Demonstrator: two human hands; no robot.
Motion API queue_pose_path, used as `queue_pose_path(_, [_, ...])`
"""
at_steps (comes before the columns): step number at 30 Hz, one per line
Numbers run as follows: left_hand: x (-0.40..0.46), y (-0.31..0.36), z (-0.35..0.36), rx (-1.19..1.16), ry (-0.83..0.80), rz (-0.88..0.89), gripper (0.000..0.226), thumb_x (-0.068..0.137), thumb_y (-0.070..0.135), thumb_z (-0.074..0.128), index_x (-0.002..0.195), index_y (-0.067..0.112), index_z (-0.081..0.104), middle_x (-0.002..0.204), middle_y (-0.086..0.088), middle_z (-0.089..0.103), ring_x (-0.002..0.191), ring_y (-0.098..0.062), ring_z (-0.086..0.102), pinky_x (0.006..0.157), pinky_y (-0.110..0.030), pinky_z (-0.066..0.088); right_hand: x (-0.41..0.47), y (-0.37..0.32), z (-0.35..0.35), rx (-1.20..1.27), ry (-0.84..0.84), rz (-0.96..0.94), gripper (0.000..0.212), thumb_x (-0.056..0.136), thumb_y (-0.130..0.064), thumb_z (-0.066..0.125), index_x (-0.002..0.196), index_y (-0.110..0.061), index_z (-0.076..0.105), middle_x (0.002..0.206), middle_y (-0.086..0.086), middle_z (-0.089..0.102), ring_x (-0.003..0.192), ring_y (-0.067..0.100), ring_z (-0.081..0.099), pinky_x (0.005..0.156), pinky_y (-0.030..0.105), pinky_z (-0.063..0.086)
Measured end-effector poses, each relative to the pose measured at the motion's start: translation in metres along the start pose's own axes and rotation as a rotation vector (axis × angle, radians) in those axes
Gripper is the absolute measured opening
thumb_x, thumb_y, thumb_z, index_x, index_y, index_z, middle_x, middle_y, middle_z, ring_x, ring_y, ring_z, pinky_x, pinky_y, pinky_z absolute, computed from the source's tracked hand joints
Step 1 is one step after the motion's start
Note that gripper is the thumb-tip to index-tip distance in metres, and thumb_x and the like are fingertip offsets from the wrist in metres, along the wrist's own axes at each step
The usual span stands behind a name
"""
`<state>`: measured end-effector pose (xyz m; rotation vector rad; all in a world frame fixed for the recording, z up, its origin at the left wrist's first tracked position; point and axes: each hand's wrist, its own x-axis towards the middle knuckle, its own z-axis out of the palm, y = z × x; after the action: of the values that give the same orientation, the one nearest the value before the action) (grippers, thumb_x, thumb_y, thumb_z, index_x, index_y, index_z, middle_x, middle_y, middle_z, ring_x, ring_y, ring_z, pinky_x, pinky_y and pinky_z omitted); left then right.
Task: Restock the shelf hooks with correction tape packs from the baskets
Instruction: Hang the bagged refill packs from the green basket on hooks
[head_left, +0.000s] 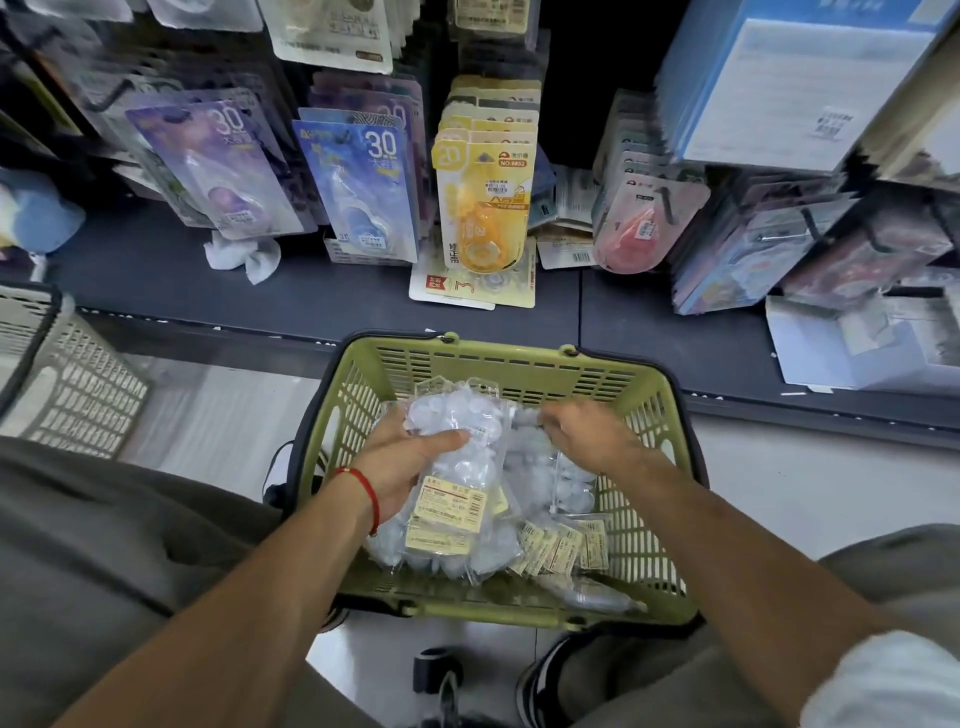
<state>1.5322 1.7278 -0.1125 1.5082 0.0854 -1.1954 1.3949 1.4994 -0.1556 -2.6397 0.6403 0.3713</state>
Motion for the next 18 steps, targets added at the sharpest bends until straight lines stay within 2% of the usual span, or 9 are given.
queue_pose_path(1, [0.0, -0.002, -0.002, -0.008, 0.018, -0.018, 0.068, 0.082, 0.008, 0.087, 0.14, 0.014, 0.051, 0.119, -0.013, 0.078, 0.101, -0.035, 0.078, 0.08, -0.055, 0.065, -0.002, 0.011, 0.013, -0.168, -0.124, -0.04, 0.043, 0.105, -0.006, 0.052, 0.145, -0.021, 0.057, 0.146, 0.007, 0.06, 0.122, 0.022, 0.06, 0.107, 0.038, 0.049])
queue_pose_path(3, [0.002, -0.006, -0.006, -0.01, 0.023, -0.045, 0.076, 0.084, 0.009, 0.086, 0.148, 0.022, 0.047, 0.124, -0.013, 0.075, 0.1, -0.036, 0.078, 0.075, -0.053, 0.065, -0.005, 0.023, 0.039, -0.452, -0.231, -0.093, 0.082, 0.093, 0.005, 0.058, 0.165, -0.017, 0.026, 0.172, 0.006, 0.027, 0.156, 0.029, 0.029, 0.126, 0.049, 0.027])
queue_pose_path(4, [0.002, -0.006, -0.006, -0.004, 0.016, -0.05, 0.078, 0.085, 0.008, 0.084, 0.149, 0.026, 0.045, 0.127, -0.013, 0.073, 0.1, -0.036, 0.078, 0.075, -0.053, 0.065, -0.007, 0.024, 0.048, -0.584, -0.24, -0.108, 0.095, 0.09, 0.003, 0.063, 0.168, -0.014, 0.012, 0.175, 0.007, 0.016, 0.16, 0.03, 0.017, 0.127, 0.052, 0.021])
queue_pose_path(6, [0.001, -0.008, -0.006, 0.011, -0.002, -0.029, 0.082, 0.086, 0.004, 0.082, 0.15, 0.037, 0.042, 0.133, -0.01, 0.068, 0.105, -0.037, 0.075, 0.08, -0.055, 0.065, -0.01, 0.021, 0.058, -0.752, -0.21, -0.114, 0.106, 0.088, -0.004, 0.07, 0.167, -0.009, -0.001, 0.175, 0.012, 0.011, 0.161, 0.032, 0.01, 0.128, 0.055, 0.015])
queue_pose_path(8, [0.001, -0.008, -0.005, 0.035, -0.017, 0.013, 0.081, 0.087, 0.0, 0.079, 0.145, 0.044, 0.043, 0.133, -0.008, 0.065, 0.11, -0.036, 0.072, 0.083, -0.053, 0.065, -0.011, 0.017, 0.056, -0.836, -0.174, -0.11, 0.099, 0.089, -0.009, 0.072, 0.165, -0.007, 0.009, 0.17, 0.016, 0.022, 0.157, 0.034, 0.017, 0.127, 0.058, 0.013])
queue_pose_path(11, [0.001, -0.006, -0.006, 0.067, -0.01, 0.037, 0.061, 0.092, 0.005, 0.075, 0.136, 0.038, 0.05, 0.127, -0.011, 0.07, 0.1, -0.034, 0.076, 0.067, -0.04, 0.064, -0.009, 0.016, 0.035, -0.858, -0.143, -0.131, 0.071, 0.09, -0.012, 0.071, 0.154, -0.016, 0.042, 0.158, 0.009, 0.043, 0.15, 0.033, 0.027, 0.128, 0.06, 0.01])
queue_pose_path(13, [0.002, -0.005, -0.008, 0.052, 0.005, 0.043, 0.053, 0.094, 0.008, 0.075, 0.131, 0.038, 0.053, 0.123, -0.012, 0.073, 0.093, -0.034, 0.079, 0.065, -0.042, 0.064, -0.012, 0.016, 0.014, -0.81, -0.197, -0.12, 0.053, 0.092, -0.015, 0.071, 0.142, -0.026, 0.06, 0.157, 0.004, 0.046, 0.15, 0.03, 0.031, 0.129, 0.06, 0.007])
queue_pose_path(15, [0.003, -0.004, -0.01, 0.029, 0.04, 0.064, 0.049, 0.093, 0.008, 0.075, 0.126, 0.039, 0.056, 0.119, -0.012, 0.074, 0.093, -0.036, 0.079, 0.068, -0.048, 0.065, -0.017, 0.014, -0.008, -0.721, -0.216, -0.111, 0.045, 0.094, -0.013, 0.069, 0.137, -0.028, 0.064, 0.156, 0.003, 0.05, 0.148, 0.026, 0.04, 0.128, 0.053, 0.014])
queue_pose_path(18, [0.003, 0.002, -0.012, 0.006, 0.108, 0.107, 0.045, 0.09, 0.005, 0.077, 0.119, 0.035, 0.059, 0.114, -0.013, 0.077, 0.093, -0.038, 0.078, 0.066, -0.045, 0.062, -0.026, 0.006, -0.057, -0.393, -0.251, -0.001, 0.033, 0.104, -0.016, 0.059, 0.137, -0.022, 0.059, 0.144, 0.006, 0.06, 0.135, 0.027, 0.054, 0.115, 0.04, 0.04])
